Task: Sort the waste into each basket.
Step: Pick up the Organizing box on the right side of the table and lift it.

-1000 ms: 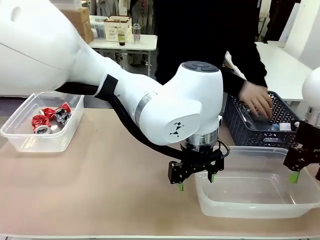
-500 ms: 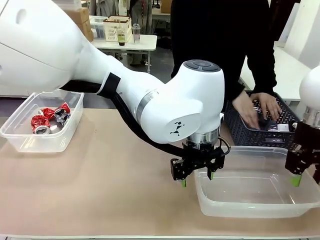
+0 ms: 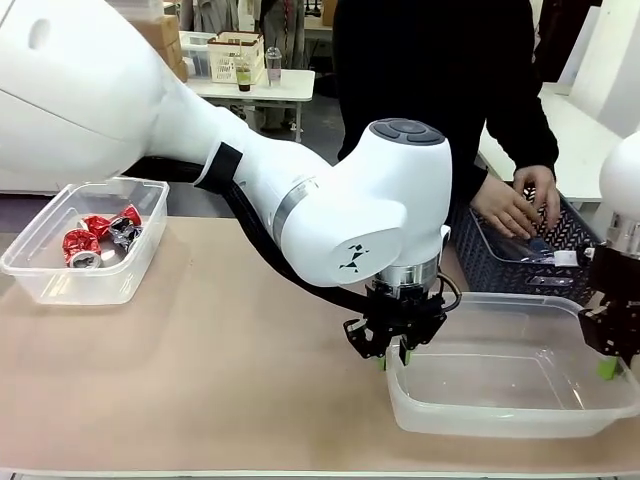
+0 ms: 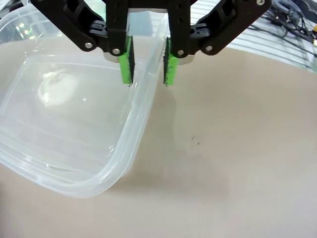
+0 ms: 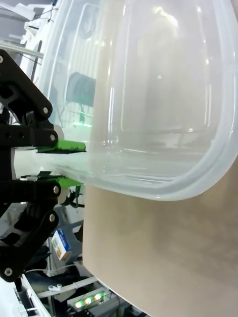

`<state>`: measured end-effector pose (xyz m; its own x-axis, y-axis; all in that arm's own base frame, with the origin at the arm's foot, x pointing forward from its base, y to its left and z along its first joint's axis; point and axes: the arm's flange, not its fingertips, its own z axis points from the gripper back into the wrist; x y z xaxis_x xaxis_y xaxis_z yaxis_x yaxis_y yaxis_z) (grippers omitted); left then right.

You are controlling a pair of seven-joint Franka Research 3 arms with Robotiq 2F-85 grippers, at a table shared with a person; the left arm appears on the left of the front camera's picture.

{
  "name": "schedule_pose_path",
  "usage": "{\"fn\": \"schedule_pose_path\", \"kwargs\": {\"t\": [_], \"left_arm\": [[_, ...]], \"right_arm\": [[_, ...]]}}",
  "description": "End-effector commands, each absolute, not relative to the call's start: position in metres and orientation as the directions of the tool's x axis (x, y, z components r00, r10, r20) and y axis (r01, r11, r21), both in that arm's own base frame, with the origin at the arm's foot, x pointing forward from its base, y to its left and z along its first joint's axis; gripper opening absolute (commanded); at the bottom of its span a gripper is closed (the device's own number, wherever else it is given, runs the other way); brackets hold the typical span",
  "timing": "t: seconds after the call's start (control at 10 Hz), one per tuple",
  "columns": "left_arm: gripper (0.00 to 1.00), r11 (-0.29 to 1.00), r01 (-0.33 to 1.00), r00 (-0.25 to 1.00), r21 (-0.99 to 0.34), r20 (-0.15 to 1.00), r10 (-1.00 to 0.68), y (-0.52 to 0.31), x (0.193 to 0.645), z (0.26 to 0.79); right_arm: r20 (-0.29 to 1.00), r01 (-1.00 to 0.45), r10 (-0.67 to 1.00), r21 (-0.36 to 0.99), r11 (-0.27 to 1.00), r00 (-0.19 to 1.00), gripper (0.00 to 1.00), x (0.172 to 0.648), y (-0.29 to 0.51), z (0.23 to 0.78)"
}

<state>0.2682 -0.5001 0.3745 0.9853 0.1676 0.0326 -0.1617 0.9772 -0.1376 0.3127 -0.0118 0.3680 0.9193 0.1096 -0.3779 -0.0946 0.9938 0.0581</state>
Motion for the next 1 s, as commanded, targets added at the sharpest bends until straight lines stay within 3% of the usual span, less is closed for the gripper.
{"fn": "schedule_pose_path", "kwargs": {"t": [0.0,0.6,0.9], "left_arm": [[0.00,0.976,-0.163,0.983,-0.142,0.060,0.173,-0.499,0.266,0.372],[0.00,0.976,-0.127,0.991,-0.176,0.024,0.133,-0.481,0.265,0.388],[0.00,0.984,-0.051,0.998,-0.169,0.038,0.059,-0.448,0.263,0.433]], "right_arm": [[-0.379,-0.100,0.122,0.077,0.992,0.917,0.00,0.304,-0.011,0.367],[-0.415,-0.077,0.110,0.097,0.992,0.903,0.00,0.302,-0.015,0.375],[-0.496,-0.051,0.136,0.182,0.982,0.858,0.00,0.287,-0.007,0.409]]}}
